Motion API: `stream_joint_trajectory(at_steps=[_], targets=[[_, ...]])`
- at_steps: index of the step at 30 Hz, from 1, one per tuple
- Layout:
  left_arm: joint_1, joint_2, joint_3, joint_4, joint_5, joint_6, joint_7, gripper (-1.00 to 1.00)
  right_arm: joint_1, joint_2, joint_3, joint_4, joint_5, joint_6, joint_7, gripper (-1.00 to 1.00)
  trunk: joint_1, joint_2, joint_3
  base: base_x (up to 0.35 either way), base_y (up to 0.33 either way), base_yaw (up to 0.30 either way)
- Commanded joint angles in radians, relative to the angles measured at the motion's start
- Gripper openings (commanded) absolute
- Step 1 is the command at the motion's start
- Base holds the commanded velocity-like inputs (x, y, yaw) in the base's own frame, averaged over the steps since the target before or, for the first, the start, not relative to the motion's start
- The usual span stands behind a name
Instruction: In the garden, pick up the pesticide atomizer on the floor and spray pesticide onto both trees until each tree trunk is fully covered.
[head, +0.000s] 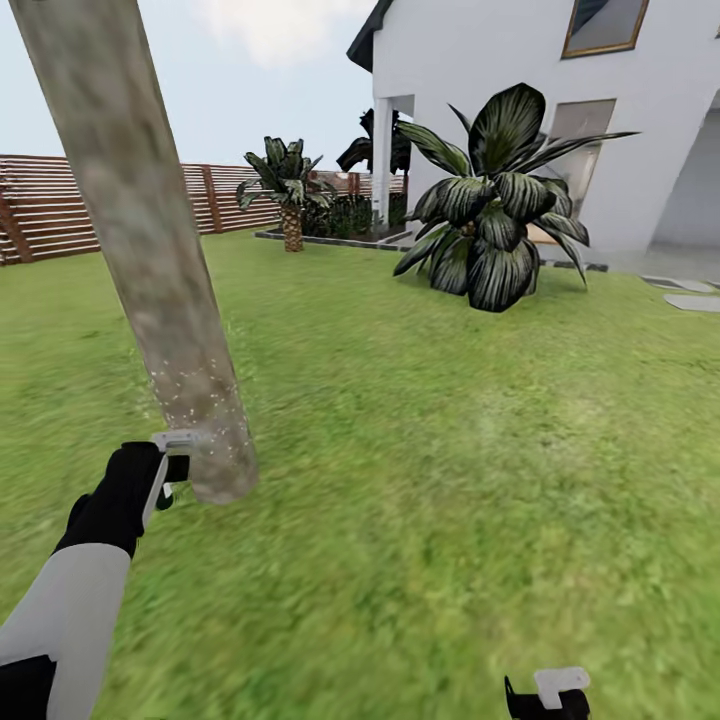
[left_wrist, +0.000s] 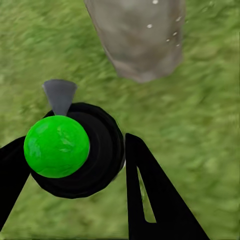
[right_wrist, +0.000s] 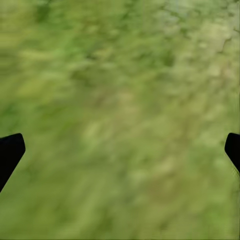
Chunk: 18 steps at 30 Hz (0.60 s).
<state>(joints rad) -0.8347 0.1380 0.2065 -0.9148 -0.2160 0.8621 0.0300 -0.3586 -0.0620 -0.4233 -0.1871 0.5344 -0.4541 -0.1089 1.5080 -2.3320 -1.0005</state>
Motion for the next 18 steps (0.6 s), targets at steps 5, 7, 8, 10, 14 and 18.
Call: stream_joint_trajectory(at_steps=[5, 7, 8, 10, 14, 18], targets=[[0.033, 0.024, -0.003, 0.001, 0.0, -0.004, 0.003, -1.0, 0.0, 0.001, 0.0, 0.0, 0.0, 0.0, 0.001, 1.0, 0.0, 0.0, 0.0, 0.139, -0.27, 0.087], [0.035, 0.017, -0.006, 0.001, 0.003, -0.004, 0.003, -1.0, 0.0, 0.001, 0.0, 0.0, 0.0, 0.0, 0.002, 1.0, 0.0, 0.0, 0.0, 0.139, -0.27, 0.004], [0.035, 0.002, -0.008, 0.0, 0.006, -0.003, 0.002, -1.0, 0.0, 0.001, 0.0, 0.0, 0.0, 0.0, 0.002, 1.0, 0.0, 0.0, 0.0, 0.144, -0.267, 0.0], [0.035, -0.012, -0.007, -0.001, 0.007, -0.003, 0.002, -1.0, 0.0, 0.001, 0.0, 0.0, 0.0, 0.0, 0.002, 1.0, 0.0, 0.0, 0.0, 0.158, -0.255, 0.0], [0.034, -0.013, -0.007, -0.001, 0.007, -0.004, 0.002, -1.0, 0.0, 0.001, 0.0, 0.0, 0.0, 0.0, 0.002, 1.0, 0.0, 0.0, 0.0, 0.191, -0.229, 0.0], [0.047, 0.027, 0.001, 0.011, 0.0, -0.006, 0.003, -1.0, 0.0, 0.001, 0.0, 0.0, 0.0, 0.0, 0.002, 1.0, 0.0, 0.0, 0.0, 0.219, -0.195, 0.0]])
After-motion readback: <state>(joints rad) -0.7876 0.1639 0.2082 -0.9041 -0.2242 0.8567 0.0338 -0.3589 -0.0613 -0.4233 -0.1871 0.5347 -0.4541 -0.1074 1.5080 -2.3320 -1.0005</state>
